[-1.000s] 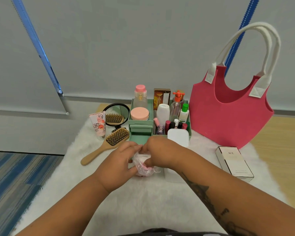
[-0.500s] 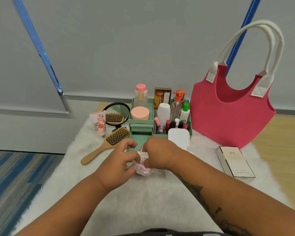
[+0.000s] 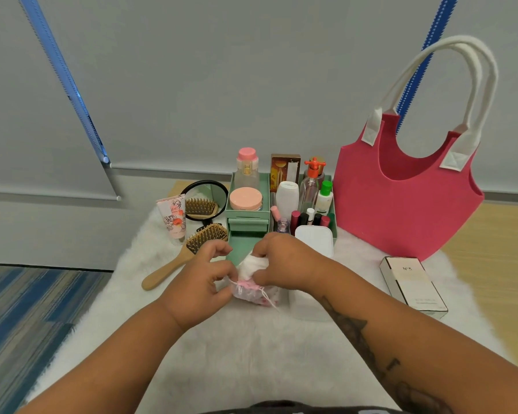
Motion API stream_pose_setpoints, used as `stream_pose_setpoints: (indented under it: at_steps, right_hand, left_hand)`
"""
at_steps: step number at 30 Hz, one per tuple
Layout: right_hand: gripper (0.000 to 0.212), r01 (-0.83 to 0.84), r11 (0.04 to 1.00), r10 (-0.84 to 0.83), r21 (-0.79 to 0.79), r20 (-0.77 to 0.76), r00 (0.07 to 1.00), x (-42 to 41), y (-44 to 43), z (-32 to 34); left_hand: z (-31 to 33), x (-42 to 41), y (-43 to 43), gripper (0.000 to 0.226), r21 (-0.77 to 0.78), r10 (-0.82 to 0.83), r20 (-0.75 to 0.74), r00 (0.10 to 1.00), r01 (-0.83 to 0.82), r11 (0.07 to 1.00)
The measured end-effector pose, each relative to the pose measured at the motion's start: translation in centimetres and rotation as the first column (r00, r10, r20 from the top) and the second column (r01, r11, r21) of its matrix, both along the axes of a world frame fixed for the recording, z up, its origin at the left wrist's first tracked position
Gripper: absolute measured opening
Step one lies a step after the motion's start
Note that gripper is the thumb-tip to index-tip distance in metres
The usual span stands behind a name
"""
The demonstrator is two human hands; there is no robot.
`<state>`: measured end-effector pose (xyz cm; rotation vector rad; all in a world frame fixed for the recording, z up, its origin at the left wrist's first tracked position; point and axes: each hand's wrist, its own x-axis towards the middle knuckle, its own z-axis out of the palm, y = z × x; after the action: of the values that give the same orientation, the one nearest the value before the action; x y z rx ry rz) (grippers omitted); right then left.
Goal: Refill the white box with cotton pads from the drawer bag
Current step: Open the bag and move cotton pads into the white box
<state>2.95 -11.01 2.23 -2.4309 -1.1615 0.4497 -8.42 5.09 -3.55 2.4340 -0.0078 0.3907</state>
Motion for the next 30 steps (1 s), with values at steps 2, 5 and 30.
stream_pose_setpoints:
  at_steps: [2,5,30]
  right_hand:
    - [0.024,0.032,0.998,-0.027,0.056,-0.089,0.996,0.4,-0.4,0.2]
    - [0.021,0.063,0.993,-0.04,0.102,-0.211,0.977,0.8,-0.9,0.3]
    - [0.02,0.433,0.901,-0.342,-0.006,-0.625,0.702,6.0,-7.0,1.7]
  left_hand:
    - [0.0,0.0,0.0,0.017,-0.008,0.015,-0.009,1.0,-0.015,1.0]
    - [0.1,0.0,-0.3,0.014,-0.007,0.021,0.008,1.0,-0.021,1.0]
    - [1.1,0.7,-2.0,0.014,-0.063,0.04,0.026,0.999,-0.038,0.997]
